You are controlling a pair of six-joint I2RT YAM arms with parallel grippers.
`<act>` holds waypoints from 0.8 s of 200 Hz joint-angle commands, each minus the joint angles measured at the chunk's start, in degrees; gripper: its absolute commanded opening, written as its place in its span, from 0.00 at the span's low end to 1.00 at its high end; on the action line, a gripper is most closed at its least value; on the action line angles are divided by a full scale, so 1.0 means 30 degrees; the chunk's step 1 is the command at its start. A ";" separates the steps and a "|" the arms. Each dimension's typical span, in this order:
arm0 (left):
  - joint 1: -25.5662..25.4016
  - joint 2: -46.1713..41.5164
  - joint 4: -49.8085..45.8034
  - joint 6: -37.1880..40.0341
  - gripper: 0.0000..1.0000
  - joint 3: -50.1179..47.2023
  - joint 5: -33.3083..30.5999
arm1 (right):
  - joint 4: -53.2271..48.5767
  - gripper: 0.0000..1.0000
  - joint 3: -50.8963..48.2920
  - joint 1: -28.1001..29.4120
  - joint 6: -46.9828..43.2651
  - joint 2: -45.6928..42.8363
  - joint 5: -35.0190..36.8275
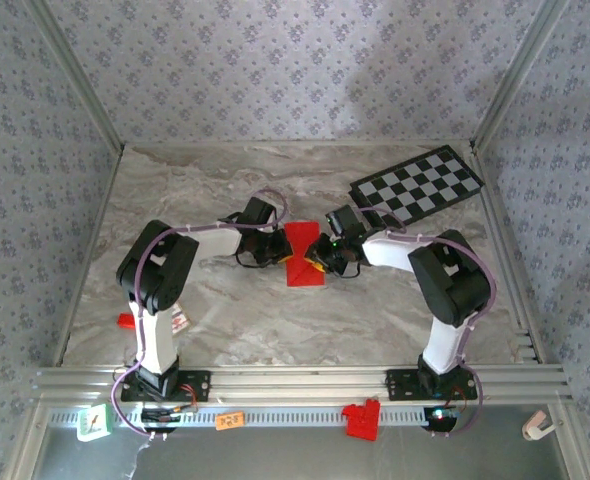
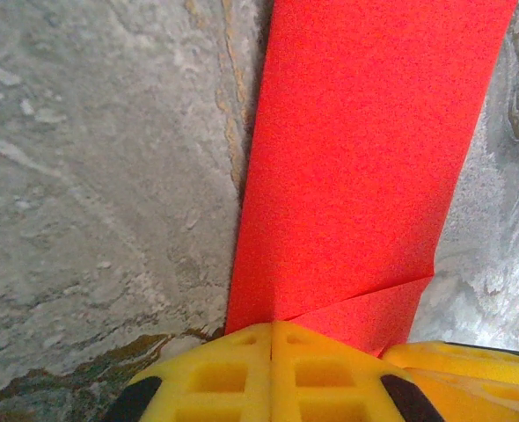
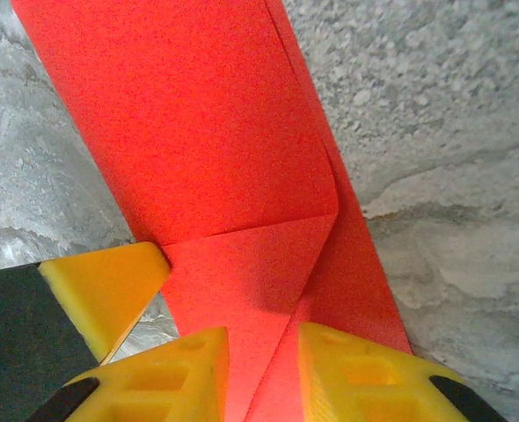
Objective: Fold a paper plane with a square sheet of paper (pick it up from the middle)
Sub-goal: Fold the triangle a second time at the center of the table, then turn over the paper at the center of the table.
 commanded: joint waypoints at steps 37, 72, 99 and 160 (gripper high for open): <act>0.0028 0.0257 -0.0644 -0.0366 0.07 -0.0690 -0.0362 | 0.0088 0.27 0.0701 0.0188 0.0318 0.0610 -0.0313; 0.0038 0.0221 -0.0587 -0.0426 0.07 -0.0843 -0.0456 | -0.0748 0.30 0.0572 0.0210 0.0366 0.0309 0.0480; 0.0049 0.0149 -0.0592 -0.0483 0.07 -0.0948 -0.0491 | -0.1002 0.30 0.0218 0.0108 0.0307 -0.0205 0.1182; 0.0054 0.0163 -0.0505 -0.0514 0.07 -0.0946 -0.0402 | -0.0183 0.28 0.0452 0.0258 0.0559 0.0533 0.0076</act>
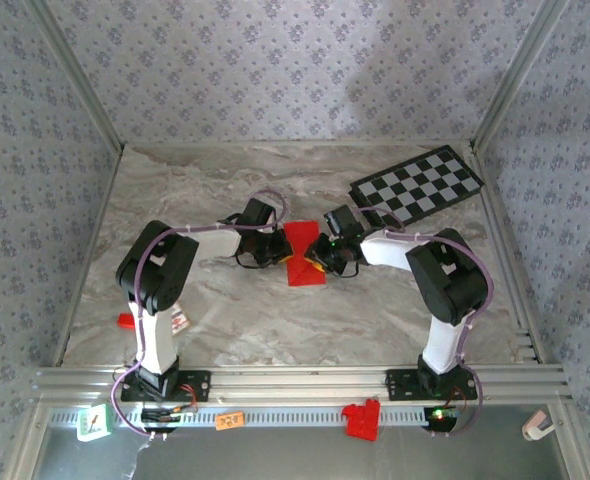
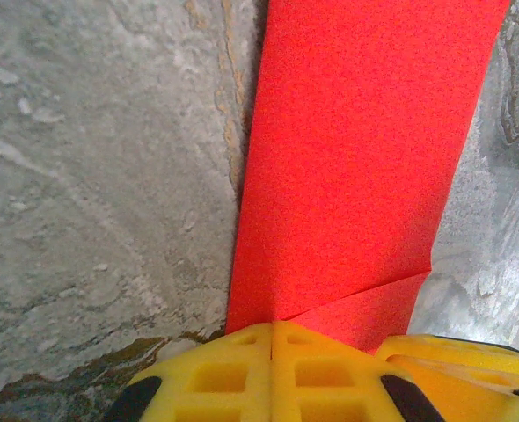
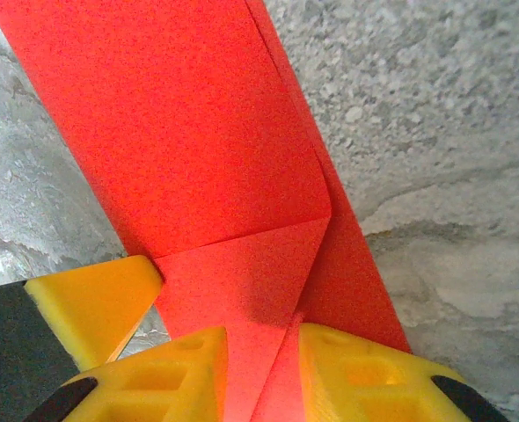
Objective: Fold a paper plane with a square sheet of paper (pick it up from the middle)
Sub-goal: Turn over the paper at the center of the table.
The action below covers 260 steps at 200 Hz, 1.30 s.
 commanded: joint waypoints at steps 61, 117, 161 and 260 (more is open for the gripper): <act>0.0024 0.0074 -0.1053 -0.0230 0.07 -0.0847 -0.0530 | 0.3143 0.26 -0.0447 0.0208 0.1118 0.0357 -0.2200; 0.0025 -0.0021 -0.1158 -0.0318 0.07 -0.0743 -0.0546 | 0.3655 0.22 -0.0980 0.0241 0.0748 0.0333 -0.2078; 0.0026 -0.0390 -0.1418 -0.0348 0.07 -0.0412 -0.0433 | 0.2754 0.17 -0.0668 0.0207 -0.0265 0.0495 -0.1633; 0.2818 -0.7914 0.3571 -0.3274 0.50 -0.5746 -0.0824 | 0.5957 0.04 -0.0164 -0.0953 -0.3295 -0.1550 -0.4450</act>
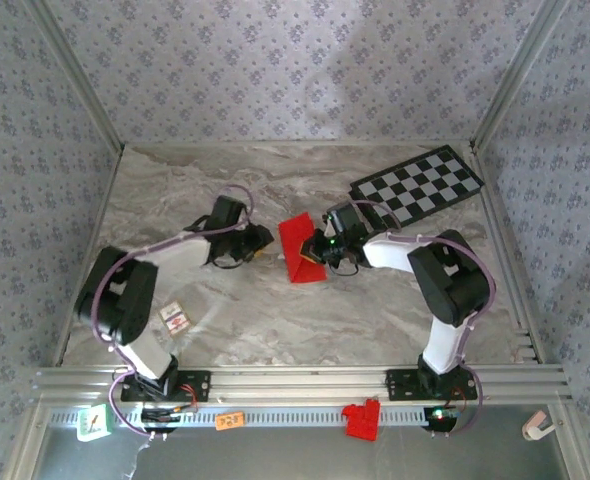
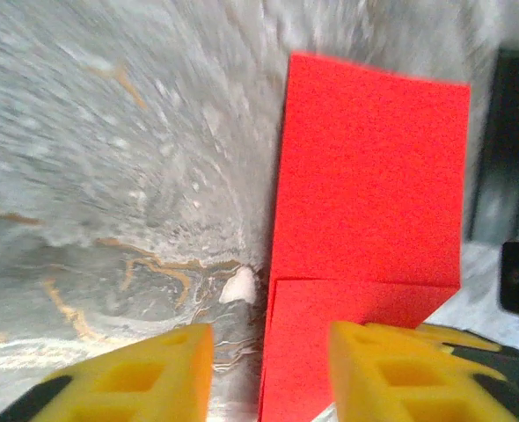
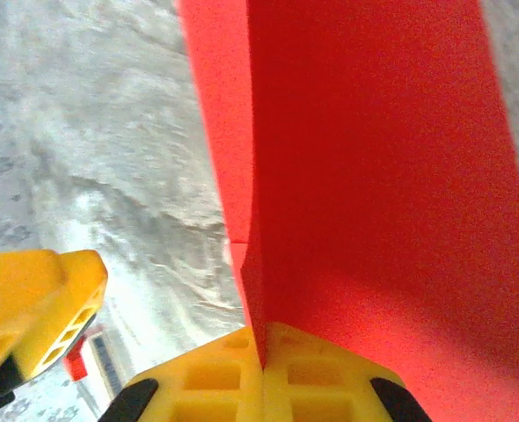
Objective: Fold a paper plane with a square sheet of paper (pick it up from the middle)
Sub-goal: Turn over the paper at the center of the table.
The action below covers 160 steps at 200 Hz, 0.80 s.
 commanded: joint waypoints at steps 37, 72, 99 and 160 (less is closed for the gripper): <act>0.0719 -0.3015 0.8054 -0.3695 0.80 -0.3619 0.3091 | 0.4039 0.04 0.1201 -0.1063 0.0614 -0.1396 -0.3944; 0.0461 -0.2040 1.3142 -0.6239 0.88 -0.4246 0.4593 | 0.6603 0.04 0.1625 -0.1153 0.2751 -0.1207 -0.5332; 0.0164 -0.0956 1.5702 -0.7402 0.87 -0.3988 0.5085 | 0.7028 0.05 0.1921 -0.1140 0.3310 -0.1138 -0.5938; 0.0138 -0.0270 1.7343 -0.7820 0.55 -0.3644 0.5164 | 0.6619 0.08 0.1592 -0.1316 0.3362 -0.1412 -0.6102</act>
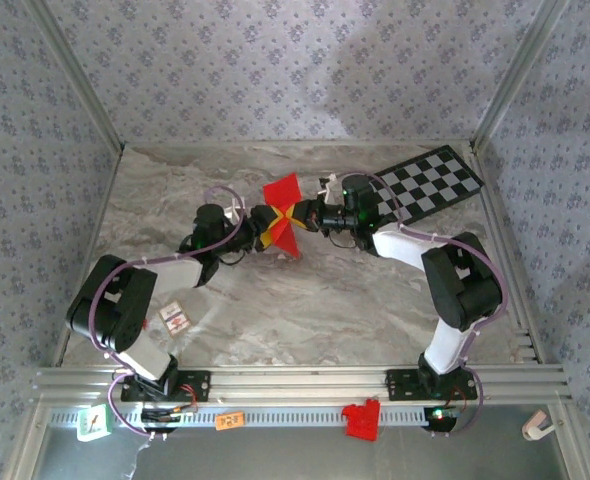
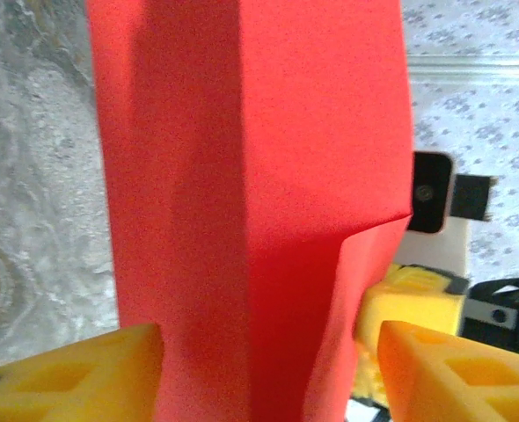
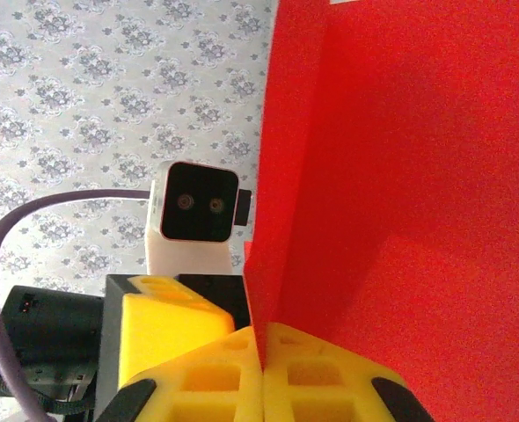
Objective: Fold a paper plane with a square sheet of paper (pick it up from the middle)
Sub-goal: Turn over the paper at the center of the table.
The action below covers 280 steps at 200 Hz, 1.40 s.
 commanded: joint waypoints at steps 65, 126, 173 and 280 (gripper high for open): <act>-0.0070 -0.0156 0.0588 0.0889 0.20 0.0670 0.0206 | -0.0880 0.16 -0.0053 -0.0327 -0.0140 -0.0862 -0.0365; -0.0098 -0.1936 -1.0777 0.7513 0.07 0.2964 -0.2201 | -0.9195 0.48 -0.0281 -0.1656 -0.5204 -0.4082 0.4446; -0.0681 0.0076 -2.7249 1.3758 0.07 0.9915 -1.2507 | -1.3305 0.62 -0.0253 -0.2398 -0.7588 -0.6012 0.9039; -0.4768 0.6745 -3.3459 1.6125 0.09 1.7455 -2.1626 | -1.4174 0.61 -0.1731 -0.2873 -0.6821 -0.7000 1.1065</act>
